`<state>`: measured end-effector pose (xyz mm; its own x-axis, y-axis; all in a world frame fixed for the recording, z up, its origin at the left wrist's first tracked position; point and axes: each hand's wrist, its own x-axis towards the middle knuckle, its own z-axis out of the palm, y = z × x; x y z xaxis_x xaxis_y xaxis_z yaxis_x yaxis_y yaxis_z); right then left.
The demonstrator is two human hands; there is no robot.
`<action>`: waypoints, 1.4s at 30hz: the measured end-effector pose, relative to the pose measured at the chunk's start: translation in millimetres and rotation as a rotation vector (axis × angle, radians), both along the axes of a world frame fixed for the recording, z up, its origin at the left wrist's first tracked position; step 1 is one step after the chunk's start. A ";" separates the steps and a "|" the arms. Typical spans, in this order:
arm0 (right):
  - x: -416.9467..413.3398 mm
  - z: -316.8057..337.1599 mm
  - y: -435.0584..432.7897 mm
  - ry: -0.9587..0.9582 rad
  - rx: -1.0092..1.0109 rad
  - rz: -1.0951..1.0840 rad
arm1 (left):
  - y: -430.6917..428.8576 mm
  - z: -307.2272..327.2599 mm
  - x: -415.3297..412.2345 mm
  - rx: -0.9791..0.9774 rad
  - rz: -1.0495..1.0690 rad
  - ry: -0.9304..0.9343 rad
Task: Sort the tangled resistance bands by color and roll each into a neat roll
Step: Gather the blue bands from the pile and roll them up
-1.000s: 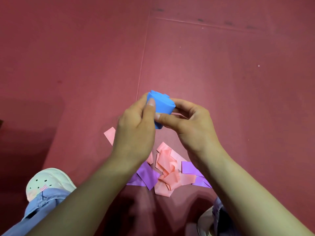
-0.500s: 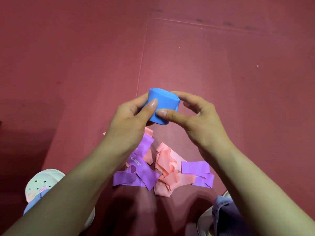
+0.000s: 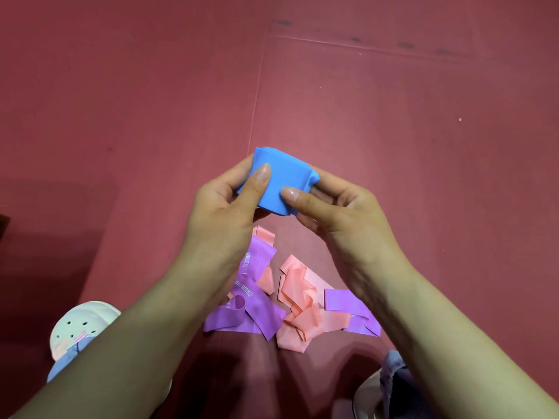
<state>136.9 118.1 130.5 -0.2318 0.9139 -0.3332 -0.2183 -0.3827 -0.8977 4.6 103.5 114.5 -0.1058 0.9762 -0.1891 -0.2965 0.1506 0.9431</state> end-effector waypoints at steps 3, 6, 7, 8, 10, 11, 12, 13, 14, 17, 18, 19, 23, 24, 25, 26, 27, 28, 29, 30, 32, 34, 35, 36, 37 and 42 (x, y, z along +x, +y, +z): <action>-2.0 1.8 -0.6 -0.030 -0.050 -0.049 | -1.1 -0.3 1.7 -0.024 0.043 0.022; 0.3 0.7 0.5 -0.103 -0.112 -0.085 | -0.7 -0.5 2.6 -0.011 0.090 0.107; 1.0 -0.7 0.8 -0.117 -0.118 -0.074 | 0.0 -0.6 2.3 -0.001 0.098 0.127; 1.2 -1.9 0.5 -0.126 -0.117 -0.061 | 0.3 -0.6 1.7 0.001 0.099 0.137; 0.0 -1.6 0.2 -0.139 -0.099 -0.060 | 1.3 -0.5 0.4 -0.015 0.079 0.135; -0.6 -1.4 0.2 -0.141 -0.084 -0.072 | 1.2 0.1 0.1 -0.029 0.059 0.128; -0.4 -2.0 0.6 -0.140 -0.068 -0.085 | 0.8 1.2 -0.1 -0.049 0.041 0.109; -0.8 -2.1 0.9 -0.145 -0.052 -0.095 | 0.8 2.2 -0.6 -0.072 0.029 0.080; -1.1 -0.9 -0.5 -0.162 -0.035 -0.104 | -0.4 4.4 -1.0 -0.096 0.020 0.048; -6.3 4.1 -0.1 -0.195 0.007 -0.086 | -0.1 13.1 -10.2 -0.129 0.009 -0.044; -8.9 6.4 -1.2 -0.206 0.018 -0.068 | -1.9 17.1 -15.2 -0.134 0.007 -0.052; -11.3 9.8 -3.6 -0.219 0.031 -0.050 | -4.7 21.4 -20.4 -0.137 0.002 -0.060; -19.7 34.3 -29.6 -0.163 0.108 0.014 | -35.3 44.6 -44.3 -0.126 -0.018 -0.117; -21.9 44.0 -37.7 -0.142 0.124 0.027 | -45.6 51.8 -47.8 -0.122 -0.021 -0.137; -24.2 56.4 -46.0 -0.127 0.139 0.043 | -56.2 59.8 -50.1 -0.111 -0.019 -0.157; -26.2 70.9 -54.1 -0.122 0.159 0.066 | -67.4 70.3 -52.1 -0.092 -0.008 -0.179; -28.2 84.1 -61.6 -0.120 0.182 0.096 | -78.2 80.5 -53.4 -0.071 0.011 -0.205; -29.8 97.7 -70.0 -0.119 0.211 0.134 | -89.8 91.1 -54.8 -0.041 0.035 -0.223; -33.7 115.8 -82.9 -0.124 0.247 0.181 | -105.4 105.8 -57.2 0.000 0.065 -0.233; -36.6 130.7 -95.5 -0.134 0.281 0.221 | -119.4 118.0 -58.9 0.037 0.091 -0.229; -43.4 159.9 -121.6 -0.132 0.346 0.270 | -146.4 144.1 -62.5 0.104 0.138 -0.221; -53.0 186.4 -149.4 -0.104 0.390 0.267 | -174.9 169.9 -66.5 0.153 0.171 -0.178; -57.4 197.5 -160.9 -0.097 0.409 0.261 | -187.5 180.9 -68.5 0.173 0.179 -0.159; -62.8 208.4 -175.5 -0.105 0.432 0.259 | -204.1 191.6 -73.1 0.189 0.190 -0.131; -68.4 218.3 -187.8 -0.107 0.457 0.265 | -218.9 201.7 -78.5 0.210 0.191 -0.116; -103.4 254.4 -246.5 -0.099 0.562 0.380 | -296.0 243.9 -127.7 0.325 0.164 0.038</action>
